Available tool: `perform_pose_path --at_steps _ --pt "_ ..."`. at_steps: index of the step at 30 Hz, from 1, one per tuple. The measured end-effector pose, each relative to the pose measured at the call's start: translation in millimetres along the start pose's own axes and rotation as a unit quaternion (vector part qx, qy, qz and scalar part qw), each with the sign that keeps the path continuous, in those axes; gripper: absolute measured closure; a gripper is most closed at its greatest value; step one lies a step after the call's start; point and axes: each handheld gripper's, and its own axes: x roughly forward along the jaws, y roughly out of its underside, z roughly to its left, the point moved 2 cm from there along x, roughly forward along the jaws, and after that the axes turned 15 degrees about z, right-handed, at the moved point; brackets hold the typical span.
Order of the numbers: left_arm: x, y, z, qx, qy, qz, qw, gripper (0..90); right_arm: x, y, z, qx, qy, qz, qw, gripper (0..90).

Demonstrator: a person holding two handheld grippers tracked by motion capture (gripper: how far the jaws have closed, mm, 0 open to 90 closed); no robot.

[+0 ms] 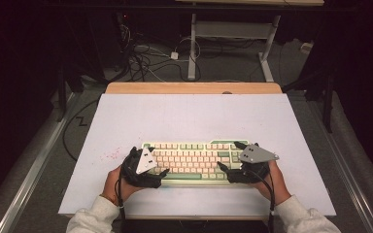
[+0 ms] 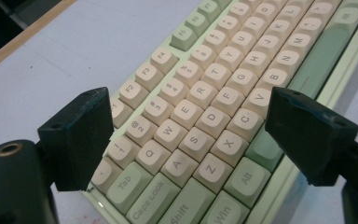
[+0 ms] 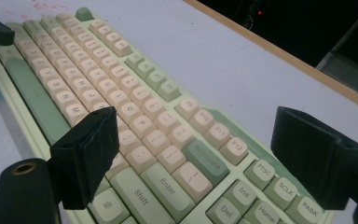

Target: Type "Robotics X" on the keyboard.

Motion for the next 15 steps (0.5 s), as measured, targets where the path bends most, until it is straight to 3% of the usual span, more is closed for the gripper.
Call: perform_pose_path --at_steps 3,15 --pt "0.9 -1.4 0.4 -0.002 -0.011 0.001 0.9999 14.6 2.3 0.4 -0.3 -0.005 0.001 0.005 1.0 14.6" --pt "-5.5 -0.4 5.2 -0.005 -0.019 -0.017 0.9997 14.6 -0.8 -0.8 -4.3 -0.016 0.009 0.001 0.9998 16.3"
